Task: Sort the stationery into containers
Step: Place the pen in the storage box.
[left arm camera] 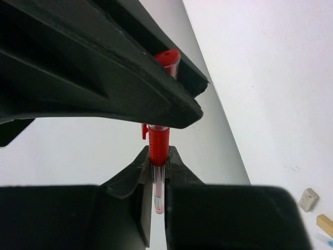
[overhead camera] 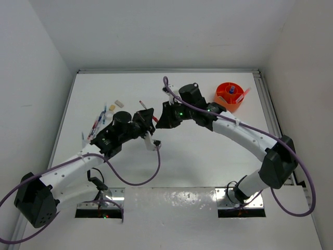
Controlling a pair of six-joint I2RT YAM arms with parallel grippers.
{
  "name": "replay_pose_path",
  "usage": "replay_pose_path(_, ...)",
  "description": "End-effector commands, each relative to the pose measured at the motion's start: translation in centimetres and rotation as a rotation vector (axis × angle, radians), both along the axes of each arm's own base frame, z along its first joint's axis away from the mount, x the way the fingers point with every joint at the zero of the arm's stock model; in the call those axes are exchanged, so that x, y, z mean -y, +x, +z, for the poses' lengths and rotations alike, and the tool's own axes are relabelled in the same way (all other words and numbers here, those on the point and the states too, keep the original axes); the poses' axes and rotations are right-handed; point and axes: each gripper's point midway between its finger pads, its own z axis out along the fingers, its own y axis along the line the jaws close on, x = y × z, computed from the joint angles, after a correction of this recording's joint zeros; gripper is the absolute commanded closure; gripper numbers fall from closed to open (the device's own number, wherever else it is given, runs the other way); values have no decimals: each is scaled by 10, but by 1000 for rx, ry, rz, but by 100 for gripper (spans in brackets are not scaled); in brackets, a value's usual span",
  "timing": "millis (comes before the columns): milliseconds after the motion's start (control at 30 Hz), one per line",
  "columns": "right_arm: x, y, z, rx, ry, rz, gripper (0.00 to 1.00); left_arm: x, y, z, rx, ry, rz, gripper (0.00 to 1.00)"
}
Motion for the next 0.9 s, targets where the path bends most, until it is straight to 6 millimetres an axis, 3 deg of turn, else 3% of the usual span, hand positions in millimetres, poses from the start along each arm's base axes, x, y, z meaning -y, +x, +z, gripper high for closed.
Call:
replay_pose_path(0, -5, 1, 32, 88, 60, 16, 100, 10, -1, 39, 41, -131, -17, 100)
replay_pose_path(133, 0, 3, 35, 116, 57, 2, 100, 10, -6, 40, 2, -163, -20, 100)
replay_pose_path(200, 6, 6, 42, 153, 56, -9, 83, 9, -8, 37, -47, -197, -5, 100)
replay_pose_path(233, 11, 11, 44, 186, 47, -23, 57, 9, -8, 41, -64, -221, 1, 100)
replay_pose_path(267, 16, 13, 47, 206, 39, -35, 48, 9, -7, 38, -129, -267, 28, 100)
replay_pose_path(333, 36, 24, 66, 298, 30, -97, 33, 6, -5, 34, -239, -296, 69, 100)
replay_pose_path(367, 44, 27, 74, 329, 29, -125, 30, 2, -7, 21, -353, -322, 98, 100)
replay_pose_path(400, 56, 28, 93, 386, 46, -160, 28, 1, -7, 15, -409, -336, 112, 100)
replay_pose_path(467, 76, 37, 109, 464, 41, -239, 26, 2, -13, 13, -535, -405, 128, 100)
replay_pose_path(600, 98, 28, 129, 565, 66, -289, 26, 12, -25, 11, -754, -538, 125, 100)
replay_pose_path(667, 98, 21, 111, 565, 82, -272, 33, 20, -32, 19, -984, -699, 149, 100)
replay_pose_path(700, 96, 20, 122, 587, 118, -266, 38, 21, -31, 25, -992, -705, 121, 100)
replay_pose_path(833, 76, 10, 126, 607, 236, -183, 64, 34, -45, 54, -1378, -912, 27, 100)
replay_pose_path(867, 73, 9, 128, 614, 251, -174, 65, 37, -48, 62, -1408, -928, -11, 100)
